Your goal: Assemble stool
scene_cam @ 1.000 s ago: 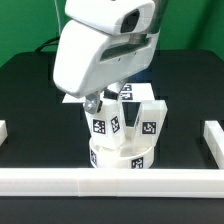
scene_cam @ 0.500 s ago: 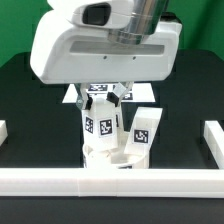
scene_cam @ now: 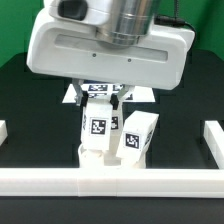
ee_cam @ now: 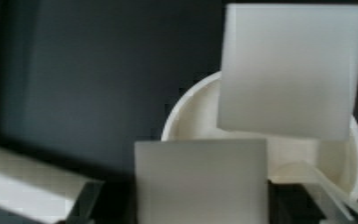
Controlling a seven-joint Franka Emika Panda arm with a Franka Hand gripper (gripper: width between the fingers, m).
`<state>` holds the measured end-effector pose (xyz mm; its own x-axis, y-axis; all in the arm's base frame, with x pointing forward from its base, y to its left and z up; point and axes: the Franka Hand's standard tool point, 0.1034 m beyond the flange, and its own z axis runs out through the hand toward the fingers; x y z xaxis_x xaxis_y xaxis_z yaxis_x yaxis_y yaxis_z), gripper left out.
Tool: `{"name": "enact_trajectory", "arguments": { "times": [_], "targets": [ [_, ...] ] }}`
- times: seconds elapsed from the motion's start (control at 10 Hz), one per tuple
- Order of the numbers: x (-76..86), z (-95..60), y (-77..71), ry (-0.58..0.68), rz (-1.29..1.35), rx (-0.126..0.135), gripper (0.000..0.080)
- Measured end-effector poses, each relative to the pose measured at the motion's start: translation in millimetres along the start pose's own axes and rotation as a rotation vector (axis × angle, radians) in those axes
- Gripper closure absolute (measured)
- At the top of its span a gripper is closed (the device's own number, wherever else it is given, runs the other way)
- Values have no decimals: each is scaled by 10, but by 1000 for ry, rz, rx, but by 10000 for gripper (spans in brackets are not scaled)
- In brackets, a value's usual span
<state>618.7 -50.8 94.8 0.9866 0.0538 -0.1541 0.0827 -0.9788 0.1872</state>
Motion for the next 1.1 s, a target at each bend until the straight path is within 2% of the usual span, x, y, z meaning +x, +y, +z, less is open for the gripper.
{"name": "enact_trajectory", "arguments": {
  "times": [0.1, 0.2, 0.7, 0.8, 0.9, 1.1],
  "targets": [
    [23, -2, 32, -14, 84, 42, 459],
    [34, 2, 50, -13, 144, 55, 459],
    [29, 4, 52, -14, 143, 57, 459],
    [-27, 18, 116, -70, 227, 139, 459],
    [11, 13, 202, -74, 273, 168, 459],
    [32, -11, 219, -68, 307, 190, 459]
  ]
}}
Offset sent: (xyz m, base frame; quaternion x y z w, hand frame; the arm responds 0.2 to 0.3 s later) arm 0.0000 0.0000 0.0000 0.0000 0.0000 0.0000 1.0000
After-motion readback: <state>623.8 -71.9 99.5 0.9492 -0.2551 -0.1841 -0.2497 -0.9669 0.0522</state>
